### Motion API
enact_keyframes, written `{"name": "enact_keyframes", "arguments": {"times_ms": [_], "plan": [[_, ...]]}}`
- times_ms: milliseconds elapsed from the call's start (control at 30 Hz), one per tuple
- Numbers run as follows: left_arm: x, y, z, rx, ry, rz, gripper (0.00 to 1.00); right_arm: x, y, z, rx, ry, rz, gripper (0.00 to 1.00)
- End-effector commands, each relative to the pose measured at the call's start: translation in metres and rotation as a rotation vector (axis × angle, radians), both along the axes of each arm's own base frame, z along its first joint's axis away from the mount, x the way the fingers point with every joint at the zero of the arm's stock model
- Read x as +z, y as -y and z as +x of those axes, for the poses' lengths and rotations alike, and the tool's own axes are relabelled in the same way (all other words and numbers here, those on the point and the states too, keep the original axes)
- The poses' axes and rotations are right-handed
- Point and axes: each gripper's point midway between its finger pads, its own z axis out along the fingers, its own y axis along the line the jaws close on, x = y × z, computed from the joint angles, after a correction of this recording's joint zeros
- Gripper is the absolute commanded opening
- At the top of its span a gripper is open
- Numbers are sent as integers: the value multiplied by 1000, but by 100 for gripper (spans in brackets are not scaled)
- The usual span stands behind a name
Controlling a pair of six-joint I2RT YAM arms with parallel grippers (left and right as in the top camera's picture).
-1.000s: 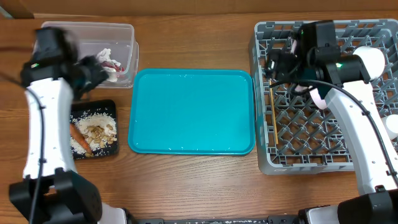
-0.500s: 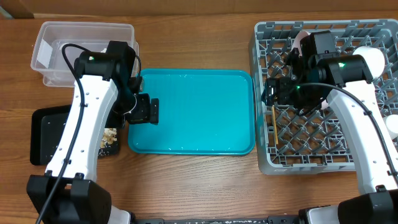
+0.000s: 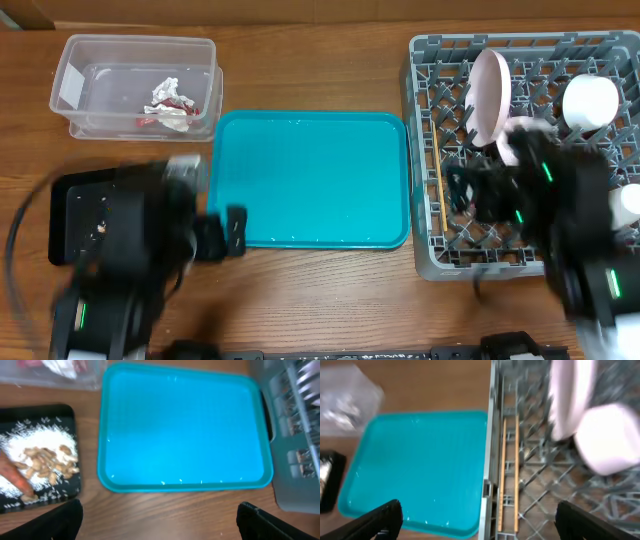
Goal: Sort waste into correct bins and load items into the dishwasher
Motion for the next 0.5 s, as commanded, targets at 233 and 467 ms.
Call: {"name": "enact_keyframes", "arguments": {"times_ms": [233,467], "plan": [[14,-10,-43,34,225,-38,100,16,16,-63,-40,181,4,100],[-4,-12,-57,34,136,-23,100,-11,18,-78,-38,55,-15,100]]}}
